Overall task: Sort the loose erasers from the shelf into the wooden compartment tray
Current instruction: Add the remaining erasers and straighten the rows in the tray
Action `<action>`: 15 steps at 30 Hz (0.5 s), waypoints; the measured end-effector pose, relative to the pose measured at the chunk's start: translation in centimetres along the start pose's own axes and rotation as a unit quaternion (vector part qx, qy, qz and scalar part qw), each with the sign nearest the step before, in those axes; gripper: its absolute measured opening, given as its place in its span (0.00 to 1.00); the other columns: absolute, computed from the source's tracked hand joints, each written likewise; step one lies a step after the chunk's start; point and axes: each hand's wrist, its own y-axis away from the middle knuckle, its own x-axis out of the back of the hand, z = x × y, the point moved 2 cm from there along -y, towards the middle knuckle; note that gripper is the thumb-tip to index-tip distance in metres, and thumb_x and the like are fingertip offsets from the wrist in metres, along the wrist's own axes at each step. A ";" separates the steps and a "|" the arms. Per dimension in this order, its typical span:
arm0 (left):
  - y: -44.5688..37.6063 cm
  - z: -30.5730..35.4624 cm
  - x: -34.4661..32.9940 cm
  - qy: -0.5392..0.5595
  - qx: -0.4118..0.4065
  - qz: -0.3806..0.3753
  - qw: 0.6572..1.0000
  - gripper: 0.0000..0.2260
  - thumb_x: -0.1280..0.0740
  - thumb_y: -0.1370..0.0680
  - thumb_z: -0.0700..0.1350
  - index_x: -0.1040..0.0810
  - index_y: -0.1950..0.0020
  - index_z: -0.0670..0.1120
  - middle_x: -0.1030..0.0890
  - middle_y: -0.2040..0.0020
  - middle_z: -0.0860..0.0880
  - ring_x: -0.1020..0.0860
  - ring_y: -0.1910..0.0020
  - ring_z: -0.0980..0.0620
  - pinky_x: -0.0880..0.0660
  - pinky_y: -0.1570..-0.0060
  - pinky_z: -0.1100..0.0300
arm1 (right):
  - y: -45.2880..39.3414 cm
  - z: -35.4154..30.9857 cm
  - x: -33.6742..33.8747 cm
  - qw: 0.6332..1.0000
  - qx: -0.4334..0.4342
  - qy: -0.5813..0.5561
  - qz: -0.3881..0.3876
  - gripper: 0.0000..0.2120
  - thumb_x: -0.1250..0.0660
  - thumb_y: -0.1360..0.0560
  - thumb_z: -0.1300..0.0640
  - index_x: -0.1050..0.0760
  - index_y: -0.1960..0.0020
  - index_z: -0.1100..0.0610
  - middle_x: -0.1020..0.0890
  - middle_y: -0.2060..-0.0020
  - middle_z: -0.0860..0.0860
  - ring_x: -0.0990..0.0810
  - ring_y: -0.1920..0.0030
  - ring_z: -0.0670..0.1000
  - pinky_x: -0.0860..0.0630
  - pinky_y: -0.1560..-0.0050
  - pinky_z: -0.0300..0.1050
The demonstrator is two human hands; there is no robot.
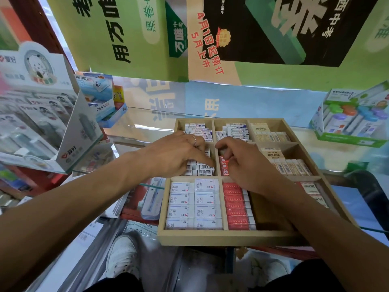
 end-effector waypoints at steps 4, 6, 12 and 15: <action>-0.2 0.3 -0.1 -0.033 -0.014 -0.003 0.999 0.28 0.42 0.36 0.37 0.20 0.40 0.54 0.23 0.53 0.49 0.23 0.54 0.45 0.27 0.55 0.50 | 0.1 0.0 0.0 1.000 -0.002 0.004 -0.003 0.21 0.41 0.26 0.68 0.30 0.36 0.51 0.25 0.52 0.46 0.25 0.49 0.45 0.26 0.49 0.43; -0.3 0.4 0.1 -0.042 -0.021 -0.005 0.999 0.27 0.41 0.35 0.37 0.20 0.39 0.54 0.23 0.54 0.49 0.23 0.55 0.46 0.29 0.56 0.53 | 0.1 0.2 0.0 1.000 -0.005 0.011 -0.007 0.21 0.41 0.25 0.67 0.30 0.35 0.50 0.25 0.50 0.46 0.25 0.49 0.45 0.27 0.49 0.42; -0.2 0.4 0.5 -0.051 -0.024 -0.017 0.998 0.27 0.40 0.36 0.37 0.20 0.40 0.54 0.24 0.54 0.49 0.23 0.56 0.46 0.32 0.58 0.56 | 0.3 0.3 0.2 1.000 -0.015 0.013 -0.011 0.22 0.42 0.24 0.67 0.30 0.34 0.49 0.24 0.49 0.46 0.26 0.48 0.44 0.28 0.50 0.39; -0.1 0.7 0.8 -0.052 -0.029 -0.015 0.998 0.27 0.40 0.37 0.37 0.19 0.41 0.53 0.23 0.54 0.49 0.23 0.57 0.46 0.30 0.59 0.54 | 0.3 0.3 0.3 1.000 -0.013 0.008 -0.010 0.22 0.42 0.24 0.67 0.30 0.35 0.50 0.24 0.49 0.47 0.25 0.48 0.45 0.26 0.48 0.42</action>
